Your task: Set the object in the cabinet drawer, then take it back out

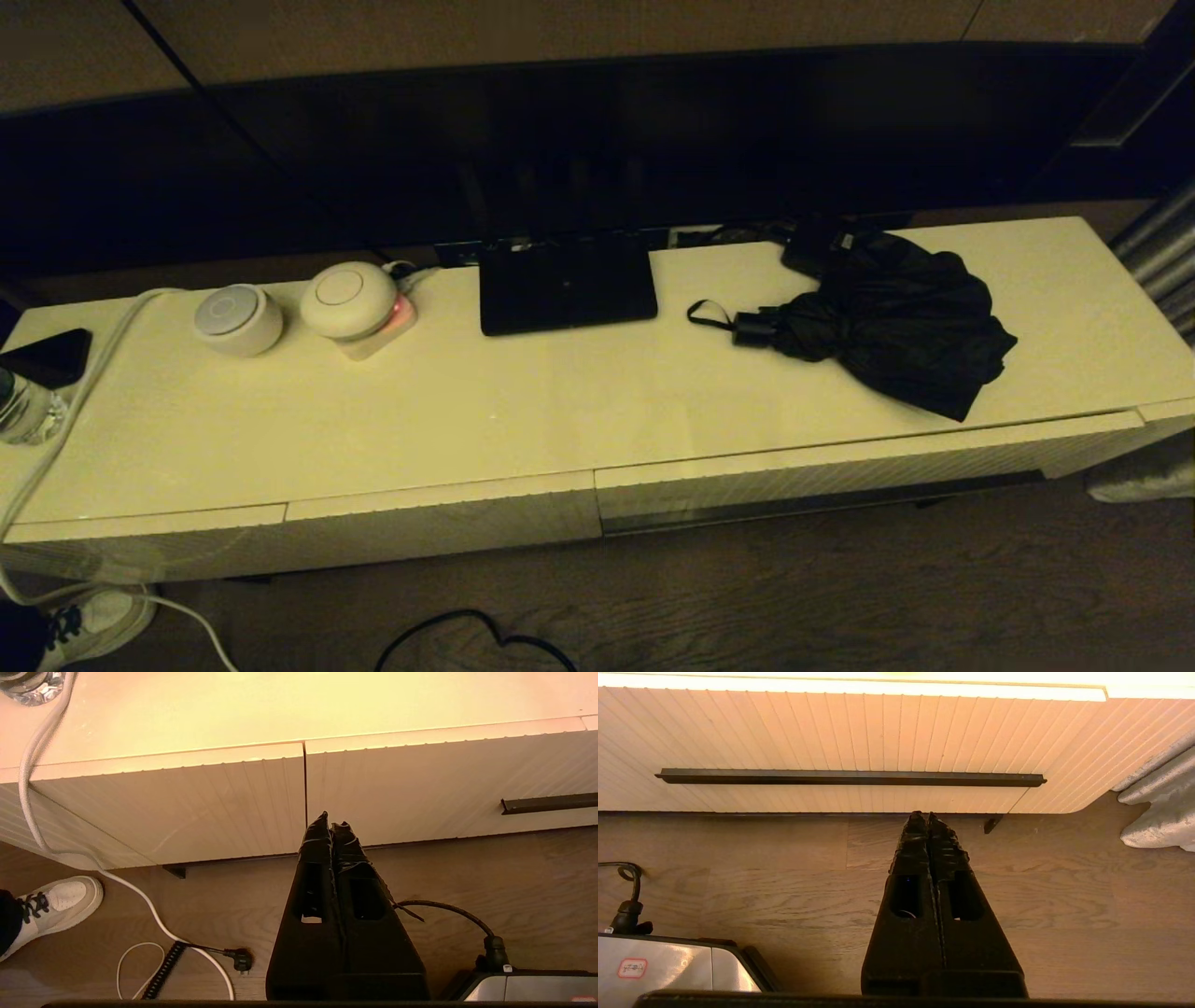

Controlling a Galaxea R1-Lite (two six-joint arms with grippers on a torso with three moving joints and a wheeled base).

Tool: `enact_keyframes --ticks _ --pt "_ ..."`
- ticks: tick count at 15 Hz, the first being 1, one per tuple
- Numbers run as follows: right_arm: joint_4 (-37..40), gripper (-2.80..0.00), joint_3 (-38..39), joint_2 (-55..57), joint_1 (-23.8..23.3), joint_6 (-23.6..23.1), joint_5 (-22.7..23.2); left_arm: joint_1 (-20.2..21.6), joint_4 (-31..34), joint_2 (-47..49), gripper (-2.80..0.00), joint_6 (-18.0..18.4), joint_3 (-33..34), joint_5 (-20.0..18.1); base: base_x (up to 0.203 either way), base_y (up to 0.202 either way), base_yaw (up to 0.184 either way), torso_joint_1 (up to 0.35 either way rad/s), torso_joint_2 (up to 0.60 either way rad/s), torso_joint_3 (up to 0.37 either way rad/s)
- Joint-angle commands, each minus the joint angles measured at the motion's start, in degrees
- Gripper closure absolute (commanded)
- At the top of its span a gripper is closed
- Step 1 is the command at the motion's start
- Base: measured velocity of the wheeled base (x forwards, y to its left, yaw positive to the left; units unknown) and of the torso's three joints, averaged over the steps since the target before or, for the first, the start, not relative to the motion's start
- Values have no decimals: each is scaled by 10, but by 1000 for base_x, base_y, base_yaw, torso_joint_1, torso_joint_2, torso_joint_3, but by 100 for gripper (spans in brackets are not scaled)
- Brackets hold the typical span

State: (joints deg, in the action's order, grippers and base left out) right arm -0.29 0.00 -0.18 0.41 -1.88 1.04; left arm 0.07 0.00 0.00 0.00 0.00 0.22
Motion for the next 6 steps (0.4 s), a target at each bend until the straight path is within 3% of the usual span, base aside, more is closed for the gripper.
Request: enact_keyframes --ticks 1,6 --pt "-1 0 1 0 0 0 0 0 0 0 0 0 2 0 0 0 0 0 0 0" --pt "-1 0 0 0 0 -2 0 0 0 0 0 0 2 0 0 0 0 0 0 0"
